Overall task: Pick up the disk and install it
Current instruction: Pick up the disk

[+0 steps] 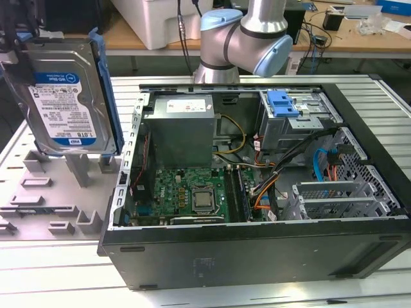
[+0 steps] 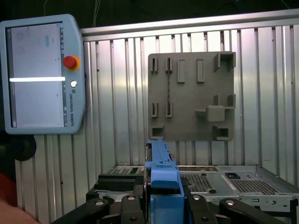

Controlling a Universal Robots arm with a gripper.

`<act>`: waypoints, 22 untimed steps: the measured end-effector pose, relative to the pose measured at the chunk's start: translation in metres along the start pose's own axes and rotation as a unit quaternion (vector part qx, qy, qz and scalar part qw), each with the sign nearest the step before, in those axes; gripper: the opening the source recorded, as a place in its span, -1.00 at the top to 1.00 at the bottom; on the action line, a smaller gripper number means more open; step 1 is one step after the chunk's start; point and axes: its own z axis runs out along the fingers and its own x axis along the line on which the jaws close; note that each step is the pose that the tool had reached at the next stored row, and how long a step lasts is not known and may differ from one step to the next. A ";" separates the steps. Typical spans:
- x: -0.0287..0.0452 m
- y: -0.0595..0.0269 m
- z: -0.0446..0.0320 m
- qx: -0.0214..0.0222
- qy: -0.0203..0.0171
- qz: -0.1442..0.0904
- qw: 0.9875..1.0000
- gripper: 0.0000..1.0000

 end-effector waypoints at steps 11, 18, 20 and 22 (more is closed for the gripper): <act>0.0016 -0.0001 0.0001 0.000 0.000 0.000 1.000 0.26; 0.0015 -0.0017 0.0002 0.000 0.000 0.000 1.000 0.26; 0.0013 -0.0057 0.0001 0.000 0.000 0.000 1.000 0.26; 0.0010 -0.0154 0.0001 0.000 0.000 0.000 1.000 0.26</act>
